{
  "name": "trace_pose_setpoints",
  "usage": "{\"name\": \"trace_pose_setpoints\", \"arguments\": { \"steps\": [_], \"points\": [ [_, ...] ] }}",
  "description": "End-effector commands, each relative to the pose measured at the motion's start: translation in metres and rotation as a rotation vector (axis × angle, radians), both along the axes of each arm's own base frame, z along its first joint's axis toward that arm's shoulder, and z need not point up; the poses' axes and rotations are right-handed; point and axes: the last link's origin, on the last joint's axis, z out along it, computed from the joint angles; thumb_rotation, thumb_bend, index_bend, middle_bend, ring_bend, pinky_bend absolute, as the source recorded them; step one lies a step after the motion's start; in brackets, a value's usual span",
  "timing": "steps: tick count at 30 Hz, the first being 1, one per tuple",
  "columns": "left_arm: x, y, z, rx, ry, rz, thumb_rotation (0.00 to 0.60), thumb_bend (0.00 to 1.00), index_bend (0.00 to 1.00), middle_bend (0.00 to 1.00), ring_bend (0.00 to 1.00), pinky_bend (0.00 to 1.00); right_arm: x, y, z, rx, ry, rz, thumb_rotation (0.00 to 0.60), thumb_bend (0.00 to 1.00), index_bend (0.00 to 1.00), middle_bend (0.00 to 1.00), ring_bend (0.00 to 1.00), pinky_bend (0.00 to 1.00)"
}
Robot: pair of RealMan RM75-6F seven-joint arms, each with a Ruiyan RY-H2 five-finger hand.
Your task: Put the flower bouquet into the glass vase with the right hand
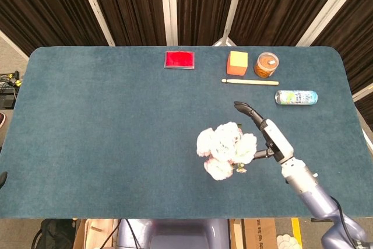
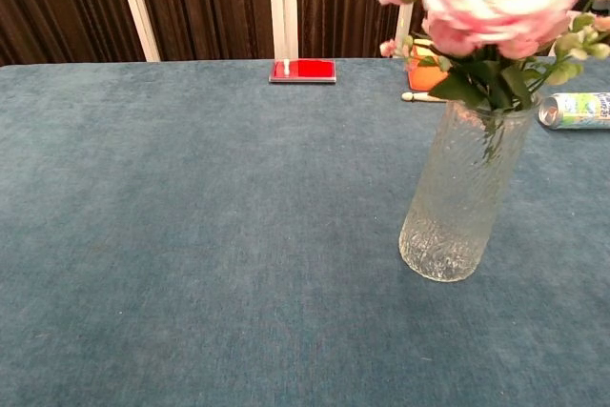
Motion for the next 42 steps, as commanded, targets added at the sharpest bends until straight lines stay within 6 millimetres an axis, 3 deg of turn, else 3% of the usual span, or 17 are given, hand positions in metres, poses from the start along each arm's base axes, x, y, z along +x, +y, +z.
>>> {"name": "trace_pose_setpoints", "arguments": {
  "steps": [1,7,12,14,20,24,30,35,42],
  "points": [
    [0.0,0.0,0.0,-0.001,0.0,0.0,0.6,0.35,0.13,0.0,0.0,0.06,-0.005,0.002,0.004,0.0,0.038,0.005,0.6,0.11,0.11,0.07,0.06,0.0],
    [0.0,0.0,0.0,-0.004,-0.002,0.002,0.6,0.35,0.14,0.0,0.0,0.06,-0.018,0.007,0.027,-0.051,0.057,-0.015,0.6,0.11,0.1,0.06,0.05,0.0],
    [0.0,0.0,0.001,-0.001,-0.008,0.004,0.6,0.35,0.13,0.0,0.0,0.06,-0.042,0.021,0.058,-0.1,0.125,-0.02,0.6,0.11,0.1,0.06,0.05,0.0],
    [0.0,-0.001,0.001,-0.001,-0.01,0.004,0.6,0.35,0.13,0.0,0.0,0.06,-0.068,0.034,0.083,-0.154,0.246,-0.033,0.6,0.11,0.1,0.06,0.05,0.0],
    [0.0,-0.002,0.001,0.003,-0.012,0.002,0.6,0.35,0.13,0.0,0.0,0.06,-0.109,0.054,0.106,-0.377,0.622,-0.12,0.6,0.11,0.11,0.07,0.11,0.06],
    [0.0,-0.002,0.0,0.002,-0.01,0.0,0.6,0.35,0.13,0.0,0.0,0.06,-0.123,0.073,0.099,-0.579,0.884,-0.21,0.6,0.11,0.12,0.07,0.09,0.03],
    [0.0,-0.003,0.0,-0.001,-0.012,-0.001,0.6,0.35,0.14,0.0,0.0,0.06,-0.132,0.107,0.076,-0.721,0.986,-0.269,0.6,0.11,0.12,0.07,0.06,0.0],
    [-0.001,-0.003,0.003,0.003,-0.022,0.003,0.6,0.35,0.13,0.0,0.0,0.06,-0.139,0.125,0.058,-0.709,1.094,-0.247,0.6,0.11,0.12,0.07,0.02,0.0],
    [-0.002,-0.004,0.005,0.005,-0.028,0.002,0.6,0.35,0.14,0.0,0.0,0.06,-0.147,0.127,0.036,-0.585,1.184,-0.218,0.6,0.11,0.1,0.04,0.01,0.0]
  ]
}}
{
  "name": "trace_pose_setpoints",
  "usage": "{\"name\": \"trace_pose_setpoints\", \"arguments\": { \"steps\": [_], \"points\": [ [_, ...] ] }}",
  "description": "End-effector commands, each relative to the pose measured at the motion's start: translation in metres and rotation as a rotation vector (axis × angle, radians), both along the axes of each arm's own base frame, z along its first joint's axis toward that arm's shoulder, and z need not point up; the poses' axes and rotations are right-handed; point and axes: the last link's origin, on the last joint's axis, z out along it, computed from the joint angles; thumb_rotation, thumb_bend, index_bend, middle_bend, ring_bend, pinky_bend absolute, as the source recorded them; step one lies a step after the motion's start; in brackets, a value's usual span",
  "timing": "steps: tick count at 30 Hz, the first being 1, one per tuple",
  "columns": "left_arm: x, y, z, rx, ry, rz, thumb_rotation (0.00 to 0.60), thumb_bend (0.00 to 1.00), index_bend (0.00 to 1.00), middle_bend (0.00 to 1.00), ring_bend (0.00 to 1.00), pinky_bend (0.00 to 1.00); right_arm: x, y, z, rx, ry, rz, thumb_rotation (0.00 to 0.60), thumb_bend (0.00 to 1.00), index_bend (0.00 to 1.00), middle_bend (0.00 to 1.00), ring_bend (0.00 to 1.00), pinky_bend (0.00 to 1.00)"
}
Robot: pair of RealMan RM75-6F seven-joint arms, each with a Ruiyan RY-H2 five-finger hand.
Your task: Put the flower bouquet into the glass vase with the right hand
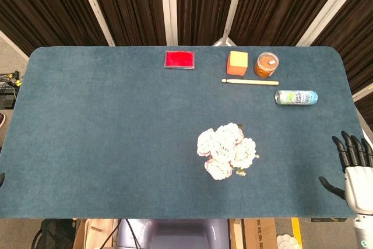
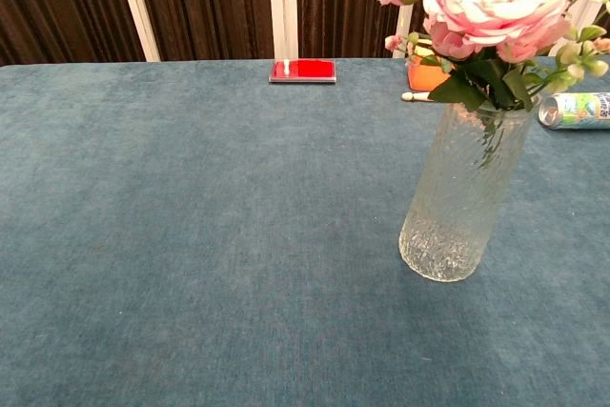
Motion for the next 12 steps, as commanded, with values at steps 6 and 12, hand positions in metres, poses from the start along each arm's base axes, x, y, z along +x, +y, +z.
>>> {"name": "trace_pose_setpoints", "arguments": {
  "steps": [6,12],
  "points": [
    [-0.001,0.0009,0.0003,-0.003,0.005,0.004,0.6,0.35,0.14,0.0,0.0,0.06,-0.0058,0.0,-0.0106,0.071,0.034,-0.06,0.6,0.11,0.1,0.04,0.01,0.0],
    [-0.0005,0.0027,-0.0018,-0.008,0.013,0.002,0.6,0.35,0.14,0.0,0.0,0.06,-0.0029,0.0022,-0.0065,0.065,0.001,-0.044,0.6,0.11,0.1,0.04,0.01,0.0]
  ]
}}
